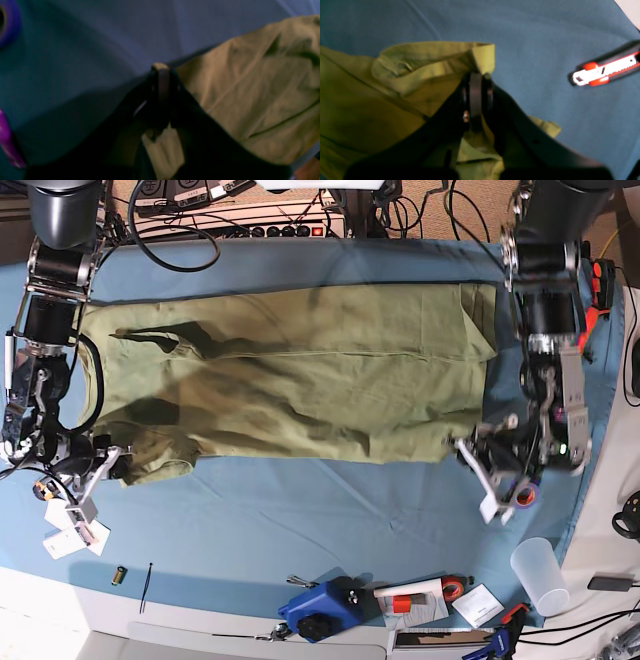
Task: Layout the t-shirt on the table in an organized manner, then fold the t-shirt properly
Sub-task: 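Grasp the hem edge with the left gripper at the shirt's other end, then fold the hem edge over toward the collar edge with both grippers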
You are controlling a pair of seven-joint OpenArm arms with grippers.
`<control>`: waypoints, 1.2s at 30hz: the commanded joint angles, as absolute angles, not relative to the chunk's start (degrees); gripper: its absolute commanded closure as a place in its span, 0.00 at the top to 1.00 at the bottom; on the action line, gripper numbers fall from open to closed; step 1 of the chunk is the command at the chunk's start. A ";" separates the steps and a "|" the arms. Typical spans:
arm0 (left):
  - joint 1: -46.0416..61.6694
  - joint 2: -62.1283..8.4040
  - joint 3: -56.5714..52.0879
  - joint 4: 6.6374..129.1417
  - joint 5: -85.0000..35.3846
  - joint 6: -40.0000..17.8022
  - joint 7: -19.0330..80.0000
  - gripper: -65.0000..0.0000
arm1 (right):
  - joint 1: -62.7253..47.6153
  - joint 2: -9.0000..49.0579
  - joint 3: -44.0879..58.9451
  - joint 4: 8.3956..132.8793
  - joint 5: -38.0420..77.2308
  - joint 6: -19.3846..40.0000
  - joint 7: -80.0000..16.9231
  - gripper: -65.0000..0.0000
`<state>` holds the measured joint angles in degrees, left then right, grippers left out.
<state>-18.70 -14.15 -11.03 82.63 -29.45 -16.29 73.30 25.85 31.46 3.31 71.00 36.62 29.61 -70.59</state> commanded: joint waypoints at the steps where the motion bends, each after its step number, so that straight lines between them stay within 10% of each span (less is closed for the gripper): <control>1: -19.18 -14.61 -11.92 85.01 -30.33 -16.49 72.42 0.00 | 27.59 33.01 4.36 72.07 38.30 29.58 -70.02 0.00; 36: 5.06 -14.28 -19.42 113.67 -32.10 -16.51 70.48 0.00 | -2.52 32.86 34.68 96.01 53.54 35.09 -78.24 0.00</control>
